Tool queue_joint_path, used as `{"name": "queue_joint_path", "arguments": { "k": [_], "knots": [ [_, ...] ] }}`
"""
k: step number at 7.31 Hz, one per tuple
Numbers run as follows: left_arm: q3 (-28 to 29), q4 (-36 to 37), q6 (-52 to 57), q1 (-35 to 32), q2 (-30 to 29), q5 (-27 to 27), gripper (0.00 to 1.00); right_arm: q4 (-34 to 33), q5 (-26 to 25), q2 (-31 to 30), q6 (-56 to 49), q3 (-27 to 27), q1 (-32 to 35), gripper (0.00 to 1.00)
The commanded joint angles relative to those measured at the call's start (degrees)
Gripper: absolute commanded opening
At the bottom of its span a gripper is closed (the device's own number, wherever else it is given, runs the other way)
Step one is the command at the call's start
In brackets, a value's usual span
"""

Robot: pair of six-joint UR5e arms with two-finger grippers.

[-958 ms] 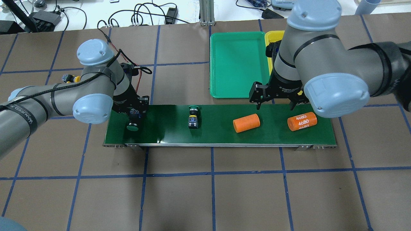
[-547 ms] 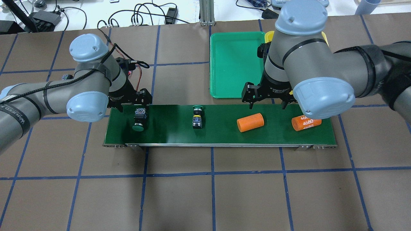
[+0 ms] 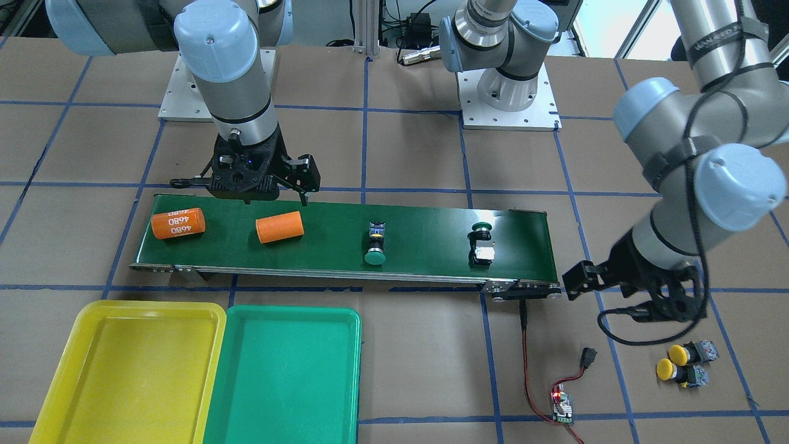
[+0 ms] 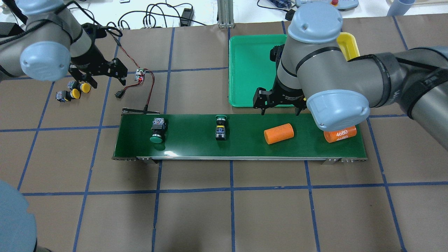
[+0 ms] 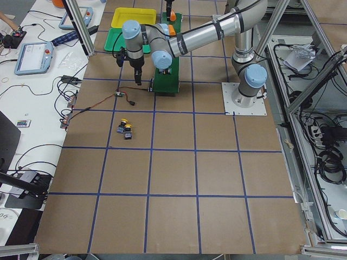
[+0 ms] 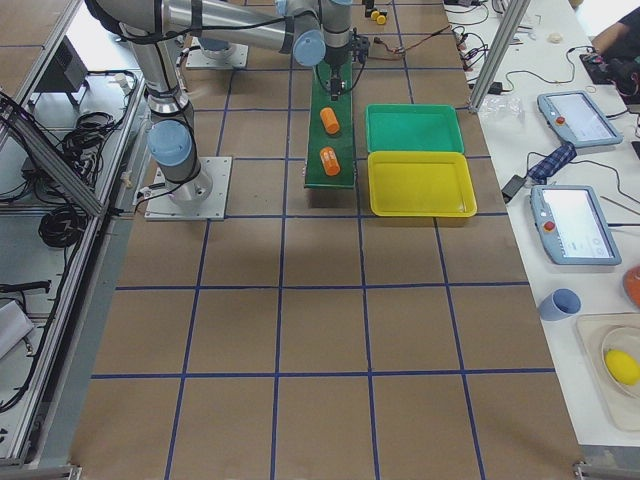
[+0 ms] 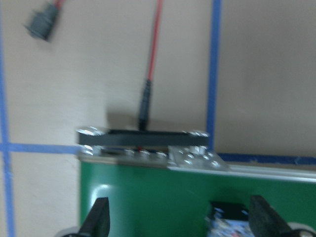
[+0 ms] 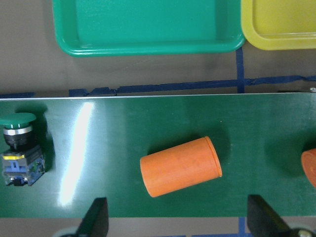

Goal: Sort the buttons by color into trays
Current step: 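Grasp green button with right gripper while left grasps yellow button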

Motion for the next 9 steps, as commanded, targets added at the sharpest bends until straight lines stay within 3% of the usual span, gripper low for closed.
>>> {"name": "queue_joint_path", "arguments": {
  "k": [1, 6, 9],
  "knots": [
    [13.0, -4.2, 21.6, 7.5, -10.4, -0.6, 1.00, -2.5, 0.2, 2.7, 7.9, -0.4, 3.4, 1.00],
    [14.6, 1.6, 66.3, 10.8, -19.1, -0.3, 1.00, -8.2, 0.3, 8.0, 15.2, -0.5, 7.9, 1.00],
    [14.0, 2.6, 73.2, 12.4, -20.5, -0.5, 1.00, -8.8, 0.1, 11.1, 17.2, -0.5, 9.6, 1.00]
  ]
}}
